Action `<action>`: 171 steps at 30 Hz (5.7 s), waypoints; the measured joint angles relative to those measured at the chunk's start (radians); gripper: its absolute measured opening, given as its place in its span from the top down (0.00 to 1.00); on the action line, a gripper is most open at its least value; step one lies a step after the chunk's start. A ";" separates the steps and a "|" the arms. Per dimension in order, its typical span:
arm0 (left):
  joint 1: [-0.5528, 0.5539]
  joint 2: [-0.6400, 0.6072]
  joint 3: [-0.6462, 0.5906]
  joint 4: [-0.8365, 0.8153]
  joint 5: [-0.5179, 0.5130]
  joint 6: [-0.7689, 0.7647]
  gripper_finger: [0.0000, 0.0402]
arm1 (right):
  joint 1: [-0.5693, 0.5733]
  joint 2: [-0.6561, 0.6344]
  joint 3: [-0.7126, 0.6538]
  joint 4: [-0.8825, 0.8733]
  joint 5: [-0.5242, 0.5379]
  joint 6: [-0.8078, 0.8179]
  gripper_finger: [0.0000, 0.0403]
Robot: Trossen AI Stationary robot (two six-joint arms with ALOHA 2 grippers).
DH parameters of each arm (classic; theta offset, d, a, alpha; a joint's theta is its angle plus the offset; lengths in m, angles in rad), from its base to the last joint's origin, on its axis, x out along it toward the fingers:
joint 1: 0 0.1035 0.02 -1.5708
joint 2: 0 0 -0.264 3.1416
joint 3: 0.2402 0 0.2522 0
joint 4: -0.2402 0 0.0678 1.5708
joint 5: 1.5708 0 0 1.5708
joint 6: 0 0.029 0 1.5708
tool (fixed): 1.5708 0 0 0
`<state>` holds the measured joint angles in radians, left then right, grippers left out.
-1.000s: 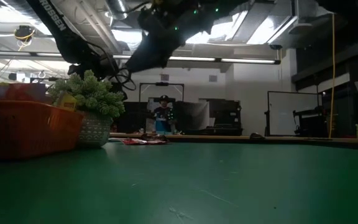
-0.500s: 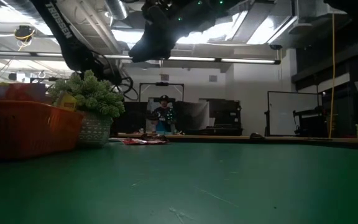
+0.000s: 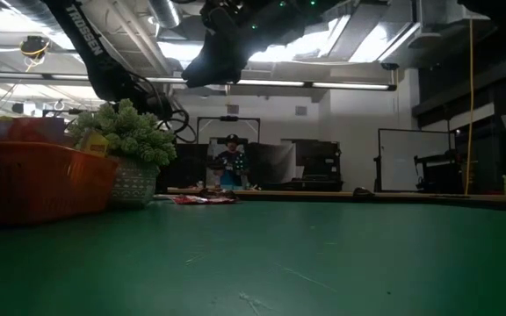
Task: Sort candy
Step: Put the white chocolate into the yellow basket
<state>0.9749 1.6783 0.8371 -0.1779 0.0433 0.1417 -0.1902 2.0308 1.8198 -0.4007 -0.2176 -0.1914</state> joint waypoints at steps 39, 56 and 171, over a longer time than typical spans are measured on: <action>0.000 0.021 0.052 -0.143 0.003 0.028 0.60 | 0.001 0.001 0.001 0.051 -0.003 0.004 0.53; -0.005 0.021 0.051 -0.153 -0.007 0.071 0.77 | 0.001 0.001 0.001 0.051 -0.003 0.004 0.53; -0.103 0.119 0.140 -0.157 -0.110 -0.166 0.69 | 0.002 0.001 0.001 0.024 -0.011 0.004 0.53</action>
<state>0.8722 1.7969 0.9771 -0.3348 -0.0666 -0.0246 -0.1886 2.0319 1.8206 -0.3771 -0.2291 -0.1875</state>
